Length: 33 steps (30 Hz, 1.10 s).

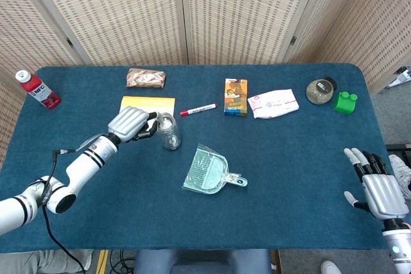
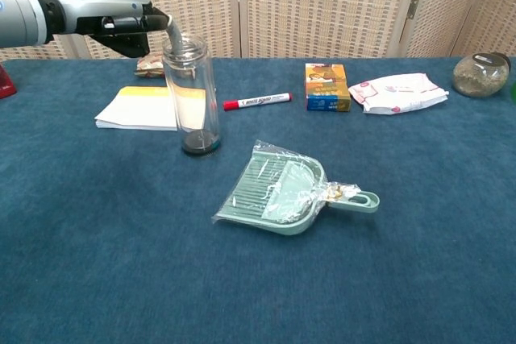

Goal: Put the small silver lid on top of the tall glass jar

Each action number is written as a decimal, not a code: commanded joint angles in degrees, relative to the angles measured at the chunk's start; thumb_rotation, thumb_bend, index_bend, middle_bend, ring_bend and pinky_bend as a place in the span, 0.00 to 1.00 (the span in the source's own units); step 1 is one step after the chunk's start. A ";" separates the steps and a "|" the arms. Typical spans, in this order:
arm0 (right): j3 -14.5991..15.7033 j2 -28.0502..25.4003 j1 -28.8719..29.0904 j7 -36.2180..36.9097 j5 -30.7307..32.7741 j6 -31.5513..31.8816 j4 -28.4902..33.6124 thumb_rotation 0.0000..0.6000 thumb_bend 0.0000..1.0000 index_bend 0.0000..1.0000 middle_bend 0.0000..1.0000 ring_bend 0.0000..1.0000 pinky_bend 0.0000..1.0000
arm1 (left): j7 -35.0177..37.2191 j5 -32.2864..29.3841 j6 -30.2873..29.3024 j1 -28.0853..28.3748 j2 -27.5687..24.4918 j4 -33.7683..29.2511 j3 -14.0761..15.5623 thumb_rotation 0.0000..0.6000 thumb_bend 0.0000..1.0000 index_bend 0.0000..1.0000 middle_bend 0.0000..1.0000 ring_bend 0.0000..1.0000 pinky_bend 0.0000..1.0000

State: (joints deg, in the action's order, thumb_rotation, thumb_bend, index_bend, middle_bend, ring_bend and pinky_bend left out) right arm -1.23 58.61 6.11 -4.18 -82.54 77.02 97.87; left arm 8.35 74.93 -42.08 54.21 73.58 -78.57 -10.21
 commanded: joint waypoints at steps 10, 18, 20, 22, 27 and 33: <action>-0.02 -0.01 0.10 -0.05 -0.11 -0.06 0.04 1.00 0.23 0.00 0.04 0.00 0.07 | 1.32 -0.28 -1.36 -0.66 -0.79 -1.36 -0.88 0.00 0.63 0.36 0.94 0.92 1.00; -0.05 -0.25 0.06 -0.13 -0.21 0.11 0.30 1.00 0.23 0.00 0.04 0.00 0.07 | 2.52 -0.41 -3.73 -1.76 -1.32 -2.11 -1.75 0.00 0.63 0.35 0.94 0.91 1.00; -0.08 -0.42 0.08 -0.02 -0.12 0.05 0.43 1.00 0.23 0.00 0.04 0.00 0.07 | 2.73 -0.53 -5.17 -2.34 -1.32 -2.23 -2.17 0.00 0.62 0.35 0.92 0.90 1.00; -0.14 -0.72 0.08 0.03 -0.02 0.07 0.58 1.00 0.23 0.00 0.04 0.00 0.07 | 2.52 -1.02 -6.64 -3.10 -1.48 -2.46 -2.55 0.04 0.62 0.35 0.89 0.88 1.00; -0.40 -1.49 0.09 0.34 0.20 0.18 1.09 1.00 0.23 0.00 0.04 0.00 0.07 | -0.82 -4.14 -9.13 -5.24 -3.08 -4.51 -3.02 0.16 0.62 0.35 0.80 0.79 1.00; -0.79 -2.58 0.40 1.56 0.15 0.01 1.54 1.00 0.23 0.00 0.04 0.00 0.07 | -9.20 -10.43 -12.31 -8.44 -5.54 -8.82 -2.47 0.38 0.59 0.33 0.66 0.62 1.00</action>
State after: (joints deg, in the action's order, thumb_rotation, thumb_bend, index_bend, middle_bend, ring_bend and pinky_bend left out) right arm -1.97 56.09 6.47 -2.69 -82.38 77.04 99.37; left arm 2.59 67.20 -52.68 47.40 69.25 -85.36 -13.01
